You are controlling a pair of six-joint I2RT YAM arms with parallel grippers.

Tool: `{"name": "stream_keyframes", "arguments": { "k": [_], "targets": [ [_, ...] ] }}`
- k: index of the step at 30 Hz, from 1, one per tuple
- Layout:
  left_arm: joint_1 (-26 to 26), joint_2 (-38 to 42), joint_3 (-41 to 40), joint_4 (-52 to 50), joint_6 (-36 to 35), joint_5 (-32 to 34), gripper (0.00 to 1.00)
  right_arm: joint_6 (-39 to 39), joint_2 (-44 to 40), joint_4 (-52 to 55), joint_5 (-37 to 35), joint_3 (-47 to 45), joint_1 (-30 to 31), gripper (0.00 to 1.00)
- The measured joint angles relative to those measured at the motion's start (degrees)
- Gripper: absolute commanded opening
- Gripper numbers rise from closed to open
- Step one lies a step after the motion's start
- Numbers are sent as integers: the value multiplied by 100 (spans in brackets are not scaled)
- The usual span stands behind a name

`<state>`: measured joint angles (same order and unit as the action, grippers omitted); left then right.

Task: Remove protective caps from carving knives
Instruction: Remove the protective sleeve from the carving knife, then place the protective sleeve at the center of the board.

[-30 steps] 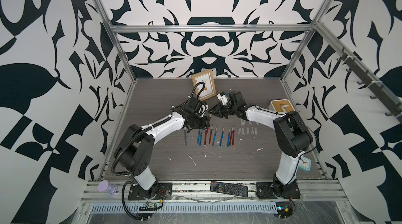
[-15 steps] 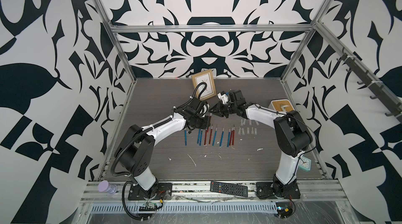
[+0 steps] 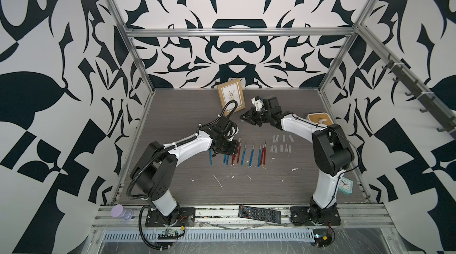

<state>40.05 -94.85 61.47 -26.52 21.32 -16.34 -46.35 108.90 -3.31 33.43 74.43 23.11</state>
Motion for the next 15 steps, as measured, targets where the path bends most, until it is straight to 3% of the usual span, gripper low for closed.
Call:
{"name": "stream_keyframes", "arguments": {
  "k": [15],
  "targets": [
    [9,7,0,-72,26,-90,0,240,0,15,-85,28,-455,9]
  ]
}}
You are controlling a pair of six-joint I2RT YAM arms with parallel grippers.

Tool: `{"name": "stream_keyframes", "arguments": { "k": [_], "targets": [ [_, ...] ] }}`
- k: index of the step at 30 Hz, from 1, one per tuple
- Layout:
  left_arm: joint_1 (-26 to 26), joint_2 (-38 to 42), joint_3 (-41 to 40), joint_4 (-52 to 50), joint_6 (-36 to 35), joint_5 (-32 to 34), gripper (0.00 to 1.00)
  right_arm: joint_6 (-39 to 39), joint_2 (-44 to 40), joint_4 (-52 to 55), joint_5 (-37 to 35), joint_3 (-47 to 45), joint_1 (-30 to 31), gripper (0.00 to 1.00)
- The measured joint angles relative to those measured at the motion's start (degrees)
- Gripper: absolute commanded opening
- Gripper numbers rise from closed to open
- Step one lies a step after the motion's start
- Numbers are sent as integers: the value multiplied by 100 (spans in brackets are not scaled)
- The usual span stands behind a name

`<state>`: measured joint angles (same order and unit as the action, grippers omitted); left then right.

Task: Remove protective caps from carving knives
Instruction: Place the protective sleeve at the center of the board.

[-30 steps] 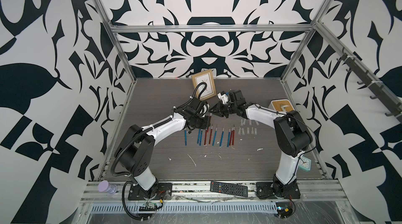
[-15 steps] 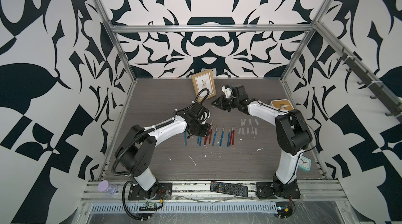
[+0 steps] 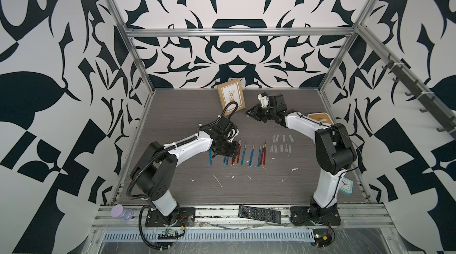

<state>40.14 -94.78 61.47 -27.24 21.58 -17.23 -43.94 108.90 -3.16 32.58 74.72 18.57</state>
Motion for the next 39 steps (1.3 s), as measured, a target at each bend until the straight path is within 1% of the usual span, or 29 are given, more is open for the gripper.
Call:
{"name": "stream_keyframes", "arguments": {
  "k": [6,12,20,26,29,34,39],
  "targets": [
    [-116,66,-13,83,101,-63,0,286,-275,332,-28,-234,-393,9],
    [-382,275,-114,221,221,-151,0,901,-859,1080,-326,-400,-656,10],
    [-629,404,-160,313,291,-210,0,1725,-1856,2277,-916,-1102,-647,10],
    [-730,404,-160,332,280,-221,0,2090,-2459,3248,-1364,-1644,-553,10],
    [-748,404,-160,343,251,-223,0,2177,-2704,3560,-1510,-1818,-439,10],
    [-752,396,-157,374,232,-223,0,2210,-2900,3891,-1606,-2100,-308,10],
    [-752,299,-133,404,205,-225,0,2205,-2850,3993,-1668,-2361,-186,10]
  ]
}}
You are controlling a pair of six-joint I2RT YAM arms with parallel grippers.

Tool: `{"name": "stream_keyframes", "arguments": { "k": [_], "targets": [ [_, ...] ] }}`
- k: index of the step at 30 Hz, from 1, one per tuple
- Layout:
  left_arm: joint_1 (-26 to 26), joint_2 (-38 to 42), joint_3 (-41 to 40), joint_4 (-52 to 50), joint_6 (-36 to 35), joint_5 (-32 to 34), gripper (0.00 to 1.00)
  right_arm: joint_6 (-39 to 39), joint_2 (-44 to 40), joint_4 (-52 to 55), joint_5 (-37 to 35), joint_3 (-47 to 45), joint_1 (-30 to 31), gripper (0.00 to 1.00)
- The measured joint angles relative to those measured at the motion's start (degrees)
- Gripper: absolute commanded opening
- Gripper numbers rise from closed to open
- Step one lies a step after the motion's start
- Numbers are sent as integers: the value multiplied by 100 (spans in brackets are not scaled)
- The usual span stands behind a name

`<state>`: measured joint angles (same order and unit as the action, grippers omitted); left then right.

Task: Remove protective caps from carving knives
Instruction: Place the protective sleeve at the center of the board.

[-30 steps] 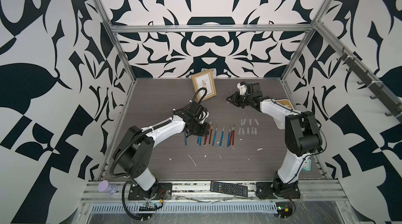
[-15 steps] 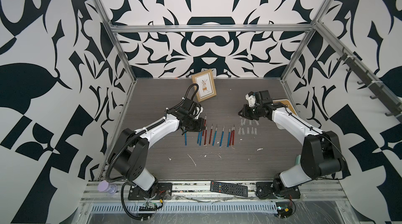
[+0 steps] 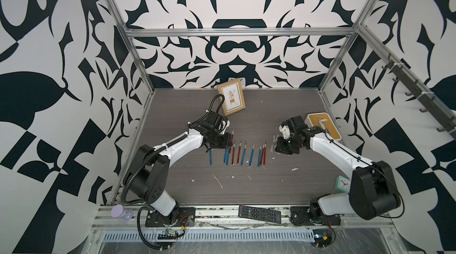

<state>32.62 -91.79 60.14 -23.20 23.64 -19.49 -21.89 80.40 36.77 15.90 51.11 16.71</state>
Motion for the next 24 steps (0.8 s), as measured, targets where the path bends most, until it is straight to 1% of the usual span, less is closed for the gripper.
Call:
{"name": "stream_keyframes", "arguments": {
  "k": [12,24],
  "targets": [
    [0,-109,125,-2,-31,0,0,-63,605,-264,-13,-243,39,11],
    [0,-109,125,0,-31,7,0,-199,758,-564,-133,-481,105,14]
  ]
}}
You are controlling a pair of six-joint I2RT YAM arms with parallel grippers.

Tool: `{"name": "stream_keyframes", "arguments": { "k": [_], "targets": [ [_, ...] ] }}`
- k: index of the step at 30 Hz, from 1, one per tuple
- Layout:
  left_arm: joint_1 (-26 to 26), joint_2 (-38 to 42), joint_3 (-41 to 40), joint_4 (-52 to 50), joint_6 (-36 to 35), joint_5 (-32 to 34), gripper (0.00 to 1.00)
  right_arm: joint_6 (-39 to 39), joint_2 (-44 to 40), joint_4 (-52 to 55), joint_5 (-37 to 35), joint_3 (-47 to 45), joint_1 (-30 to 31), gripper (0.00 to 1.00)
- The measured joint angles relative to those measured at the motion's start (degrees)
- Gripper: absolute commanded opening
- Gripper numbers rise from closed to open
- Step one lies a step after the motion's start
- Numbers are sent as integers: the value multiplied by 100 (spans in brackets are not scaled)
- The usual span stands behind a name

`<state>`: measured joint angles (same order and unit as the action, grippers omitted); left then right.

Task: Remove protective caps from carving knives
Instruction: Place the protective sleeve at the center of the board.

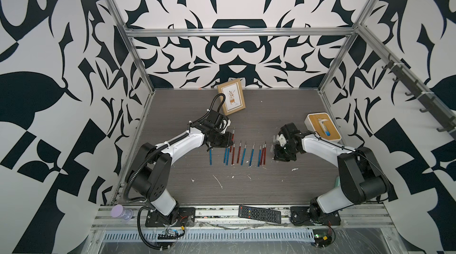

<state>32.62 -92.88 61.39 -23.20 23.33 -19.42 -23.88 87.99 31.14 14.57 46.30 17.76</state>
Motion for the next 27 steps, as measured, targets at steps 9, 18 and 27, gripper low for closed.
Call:
{"name": "stream_keyframes", "arguments": {
  "k": [9,18,27],
  "targets": [
    [0,-52,0,4,0,0,0,-35,68,-116,-160,-52,2,17],
    [0,-52,0,-2,-2,13,0,-66,70,-144,-225,-52,35,21],
    [0,-52,0,-20,-2,13,0,-85,63,-149,-280,-50,72,22]
  ]
}}
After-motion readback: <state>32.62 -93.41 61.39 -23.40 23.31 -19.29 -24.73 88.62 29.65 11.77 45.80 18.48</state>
